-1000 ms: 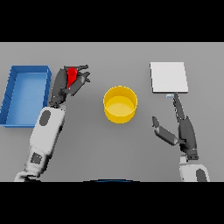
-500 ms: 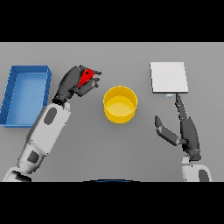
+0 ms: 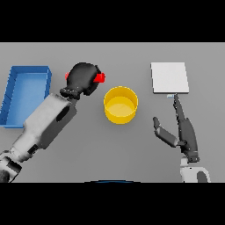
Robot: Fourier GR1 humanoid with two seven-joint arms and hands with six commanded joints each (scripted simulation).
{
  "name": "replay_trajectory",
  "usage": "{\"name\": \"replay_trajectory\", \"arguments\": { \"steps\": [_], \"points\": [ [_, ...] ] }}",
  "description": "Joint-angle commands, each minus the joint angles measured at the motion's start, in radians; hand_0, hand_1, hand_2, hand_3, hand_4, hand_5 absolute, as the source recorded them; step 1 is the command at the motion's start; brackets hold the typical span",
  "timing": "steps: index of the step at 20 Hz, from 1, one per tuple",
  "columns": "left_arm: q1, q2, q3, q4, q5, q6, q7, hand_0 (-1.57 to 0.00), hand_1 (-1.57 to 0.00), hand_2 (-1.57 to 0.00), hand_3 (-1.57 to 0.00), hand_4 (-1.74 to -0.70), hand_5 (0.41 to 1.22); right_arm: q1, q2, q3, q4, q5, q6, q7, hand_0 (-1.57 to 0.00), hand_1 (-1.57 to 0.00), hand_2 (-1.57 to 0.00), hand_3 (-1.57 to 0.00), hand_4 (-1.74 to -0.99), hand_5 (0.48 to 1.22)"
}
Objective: Pick up the red beaker and tilt it to pour out 1 green nut into yellow bowl. Pick up the yellow bowl and place it on the metallic measuring scale.
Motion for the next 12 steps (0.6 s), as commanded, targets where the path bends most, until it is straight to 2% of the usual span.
{"name": "replay_trajectory", "arguments": {
  "steps": [1,2,4,5,7,9,12],
  "points": [
    [-0.016,0.011,-0.022,0.005,-0.022,-0.016,-0.003,-1.57,-1.57,-1.57,-1.57,-1.74,1.182,0.018,0.002,0.002,0.004,0.0,0.001,-0.013,0.0,0.0,0.0,0.0,-1.274,0.702],
    [-0.027,0.023,-0.046,0.002,-0.044,-0.029,-0.007,-1.57,-1.57,-1.57,-1.57,-1.74,1.19,0.013,0.002,0.003,-0.001,-0.002,0.004,-0.007,0.0,0.0,0.0,0.0,-1.274,0.704],
    [-0.066,0.039,-0.089,0.007,-0.08,-0.072,-0.019,-1.57,-1.57,-1.57,-1.57,-1.65,1.201,0.017,0.0,0.002,-0.009,-0.001,0.001,-0.015,0.0,0.0,0.0,0.0,-1.284,0.705],
    [-0.092,0.034,-0.112,0.019,-0.099,-0.091,-0.016,-1.57,-1.57,-1.57,-1.57,-1.67,1.205,0.001,0.003,-0.006,0.005,-0.011,0.0,-0.007,0.0,0.0,0.0,0.0,-1.283,0.702],
    [-0.131,0.046,-0.166,0.03,-0.134,-0.157,-0.023,-1.57,-1.57,-1.57,-1.39,-1.69,1.211,0.003,0.006,-0.017,0.015,-0.035,0.006,-0.021,0.0,0.0,0.0,0.0,-1.287,0.69],
    [-0.171,0.054,-0.216,0.054,-0.162,-0.19,-0.071,-1.57,-1.57,-1.57,-1.28,-1.7,1.215,-0.008,0.023,-0.012,0.029,-0.028,-0.006,-0.02,0.0,0.0,0.0,0.0,-1.292,0.678],
    [-0.237,0.038,-0.297,0.09,-0.209,-0.24,-0.119,-1.57,-1.57,-1.57,-1.42,-1.72,1.218,0.0,0.028,-0.019,0.024,-0.056,0.006,-0.027,0.0,0.0,0.0,0.0,-1.294,0.657]
  ]
}}
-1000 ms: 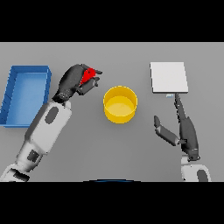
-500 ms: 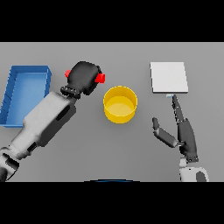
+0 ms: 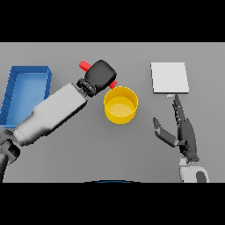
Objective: Pick up the red beaker and tilt it to pour out 1 green nut into yellow bowl. Pick up the yellow bowl and place it on the metallic measuring scale.
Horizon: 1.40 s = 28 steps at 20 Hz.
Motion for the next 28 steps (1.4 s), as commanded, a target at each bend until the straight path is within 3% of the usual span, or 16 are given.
{"name": "replay_trajectory", "arguments": {
  "steps": [1,3,8,12,16,24,28],
  "points": [
    [-0.019,0.0,-0.025,0.013,-0.021,-0.008,-0.01,-1.57,-1.57,-1.57,-1.45,-1.72,1.218,0.005,0.005,0.0,0.002,-0.005,0.0,-0.008,0.0,0.0,0.0,0.0,-1.294,0.653],
    [-0.043,0.0,-0.079,0.028,-0.048,-0.049,-0.029,-1.57,-1.57,-1.57,-1.49,-1.73,1.219,-0.016,0.01,-0.005,0.007,-0.008,-0.005,0.012,0.0,0.0,0.0,0.0,-1.29,0.644],
    [-0.116,-0.004,-0.193,0.072,-0.125,-0.08,-0.061,-1.57,-1.57,-1.57,-1.55,-1.74,1.22,0.011,0.007,-0.003,0.006,0.011,-0.018,-0.019,0.0,0.0,0.0,0.0,-1.288,0.627],
    [-0.175,-0.018,-0.262,0.122,-0.166,-0.073,-0.1,-1.57,-1.57,-1.57,-1.56,-1.74,1.221,0.009,0.001,-0.009,0.008,0.022,-0.029,0.005,0.0,0.0,0.0,0.0,-1.276,0.593],
    [-0.24,-0.032,-0.331,0.154,-0.199,-0.125,-0.13,-1.57,-1.57,-1.57,-1.57,-1.74,1.221,-0.011,0.006,0.006,0.018,0.063,-0.049,0.023,0.0,0.0,0.0,0.0,-1.236,0.582],
    [-0.329,-0.036,-0.455,0.184,-0.258,-0.094,-0.212,-1.57,-1.57,-1.57,-1.57,-1.73,1.221,0.003,-0.007,0.001,0.015,0.068,-0.05,-0.013,0.0,0.0,0.0,0.0,-1.21,0.594],
    [-0.421,-0.015,-0.423,0.227,-0.226,-0.08,-0.244,-1.57,-1.57,-1.57,-1.57,-1.73,1.221,-0.008,0.005,0.007,0.017,0.074,-0.057,-0.003,0.0,0.0,0.0,0.0,-1.209,0.592]
  ]
}}
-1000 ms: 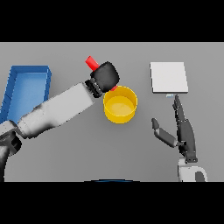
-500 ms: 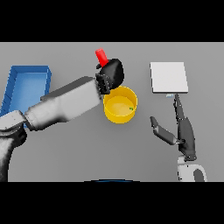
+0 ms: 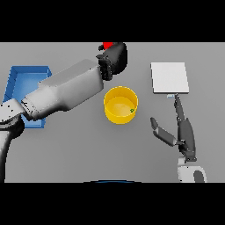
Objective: Pick up the red beaker and tilt it to pour out 1 green nut into yellow bowl. Pick up the yellow bowl and place it on the metallic measuring scale.
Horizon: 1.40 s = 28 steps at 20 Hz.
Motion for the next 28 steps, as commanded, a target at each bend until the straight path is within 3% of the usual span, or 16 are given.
{"name": "replay_trajectory", "arguments": {
  "steps": [1,2,4,5,9,11,12,15,19,28],
  "points": [
    [-0.025,0.018,0.016,0.005,0.011,0.013,-0.007,-1.57,-1.57,-1.57,-1.49,-1.73,1.221,-0.003,0.0,0.001,0.004,0.007,-0.005,-0.001,0.0,0.0,0.0,0.0,-1.203,0.592],
    [-0.049,0.034,0.034,0.014,0.022,0.016,-0.002,-1.57,-1.57,-1.4,-1.51,-1.68,1.221,0.005,0.002,0.006,0.001,0.009,-0.003,-0.011,0.0,0.0,0.0,0.0,-1.201,0.592],
    [-0.105,0.058,0.083,0.049,0.058,0.04,-0.007,-1.57,-1.57,-1.46,-1.04,-1.7,1.221,-0.006,0.009,0.006,0.003,-0.001,0.0,-0.011,0.0,0.0,0.0,0.0,-1.186,0.596],
    [-0.13,0.068,0.107,0.08,0.078,0.057,-0.014,-1.57,-1.57,-1.48,-1.15,-1.7,1.221,-0.019,0.006,-0.004,0.015,-0.015,0.005,0.0,0.0,0.0,0.0,0.0,-1.183,0.596],
    [-0.192,0.124,0.254,0.197,0.207,0.048,0.065,-1.57,-1.57,-1.53,-1.4,-1.72,1.221,-0.026,0.009,-0.008,0.024,-0.053,0.031,-0.023,0.0,0.0,0.0,0.0,-1.193,0.597],
    [-0.171,0.158,0.374,0.263,0.325,0.073,0.127,-1.57,-1.57,-1.55,-1.38,-1.73,1.221,-0.014,0.008,-0.005,0.017,-0.056,0.036,-0.024,0.0,0.0,0.0,0.0,-1.199,0.594],
    [-0.157,0.171,0.434,0.297,0.381,0.089,0.194,-1.57,-1.57,-1.55,-1.36,-1.73,1.221,-0.011,0.004,-0.005,0.013,-0.057,0.038,-0.027,0.0,0.0,0.0,0.0,-1.209,0.593],
    [-0.089,0.244,0.581,0.33,0.553,0.17,0.216,-1.57,-1.57,-1.56,-1.38,-1.73,1.221,-0.023,-0.004,-0.016,0.027,-0.067,0.04,-0.036,0.0,0.0,0.0,0.0,-1.222,0.59],
    [0.062,0.355,0.715,0.264,0.749,0.259,0.256,-1.57,-1.57,-1.57,-1.43,-1.74,1.221,-0.02,-0.015,-0.016,0.027,-0.07,0.049,-0.07,0.0,0.0,0.0,0.0,-1.226,0.587],
    [0.58,0.49,0.837,-0.202,1.045,0.583,0.613,-1.57,-1.57,-1.57,-1.45,-1.74,1.221,-0.044,-0.04,0.002,0.039,-0.032,0.059,-0.034,0.0,0.0,0.0,0.0,-1.21,0.649]
  ]
}}
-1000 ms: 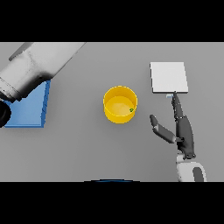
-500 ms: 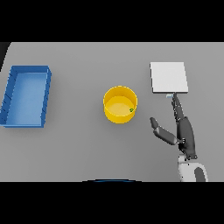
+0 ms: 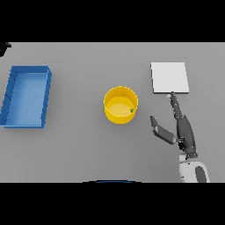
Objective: Pick up the red beaker and tilt it to pour out 1 green nut into yellow bowl. Pick up the yellow bowl and place it on the metallic measuring scale.
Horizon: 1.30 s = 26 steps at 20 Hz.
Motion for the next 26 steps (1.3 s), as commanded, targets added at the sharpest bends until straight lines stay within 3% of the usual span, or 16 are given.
{"name": "replay_trajectory", "arguments": {
  "steps": [1,9,12,14,15,16,17,18,19,21,23,26],
  "points": [
    [0.049,0.008,-0.008,-0.059,0.006,0.034,0.029,-1.57,-1.57,-1.57,-1.45,-1.74,1.221,0.005,-0.006,-0.004,-0.007,-0.002,0.002,0.003,0.0,0.0,0.0,0.0,-1.206,0.653],
    [0.289,0.022,-0.037,-0.235,0.079,0.196,0.09,-1.57,-1.57,-1.57,-1.51,-1.74,1.221,0.007,-0.002,0.001,-0.001,-0.002,0.004,0.001,0.0,0.0,0.0,0.0,-1.217,0.666],
    [0.307,0.019,-0.064,-0.211,0.102,0.225,0.092,-1.57,-1.57,-1.57,-1.54,-1.74,1.117,0.002,-0.004,0.002,0.005,0.009,-0.003,0.007,0.0,0.0,0.0,0.0,-1.207,0.665],
    [0.304,0.027,-0.094,-0.196,0.11,0.234,0.092,-1.57,-1.57,-1.57,-1.55,-1.74,0.967,0.018,-0.005,0.004,-0.013,0.004,0.0,-0.015,0.0,0.0,0.0,0.0,-1.205,0.664],
    [0.299,0.036,-0.115,-0.195,0.112,0.224,0.091,-1.57,-1.57,-1.57,-1.55,-1.67,0.908,0.023,-0.003,0.007,-0.01,0.008,-0.002,-0.027,0.0,0.0,0.0,0.0,-1.202,0.667],
    [0.307,0.052,-0.13,-0.214,0.126,0.201,0.091,-1.57,-1.57,-1.57,-1.5,-1.53,0.865,0.026,-0.004,0.005,-0.011,0.01,-0.004,-0.015,0.0,0.0,0.0,0.0,-1.197,0.664],
    [0.31,0.062,-0.135,-0.235,0.143,0.161,0.089,-1.56,-1.45,-1.43,-1.36,-1.37,0.83,0.023,0.001,0.005,-0.007,0.007,-0.006,-0.015,0.0,0.0,0.0,0.0,-1.192,0.663],
    [0.323,0.073,-0.137,-0.26,0.174,0.119,0.083,-1.46,-1.18,-1.19,-1.13,-1.23,0.803,0.027,0.004,0.009,-0.002,0.007,-0.004,-0.021,0.0,0.0,0.0,0.0,-1.188,0.663],
    [0.331,0.093,-0.137,-0.278,0.206,0.073,0.092,-1.17,-0.94,-0.96,-0.9,-1.12,0.778,0.035,0.007,0.015,-0.014,0.013,-0.006,-0.026,0.0,0.0,0.0,0.0,-1.187,0.664],
    [0.323,0.106,-0.153,-0.285,0.231,0.017,0.092,-0.75,-0.6,-0.61,-0.58,-0.97,0.74,0.04,-0.004,0.005,-0.017,0.011,-0.008,-0.029,0.0,0.0,0.0,0.0,-1.181,0.665],
    [0.334,0.134,-0.154,-0.319,0.254,-0.022,0.091,-0.48,-0.39,-0.39,-0.37,-0.88,0.71,0.034,-0.009,0.008,-0.023,0.014,-0.005,-0.02,0.0,0.0,0.0,0.0,-1.184,0.667],
    [0.321,0.132,-0.151,-0.305,0.282,-0.042,0.092,-0.24,-0.2,-0.2,-0.19,-0.82,0.684,0.047,-0.006,0.013,-0.032,0.009,0.003,-0.019,0.0,0.0,0.0,0.0,-1.187,0.666]
  ]
}}
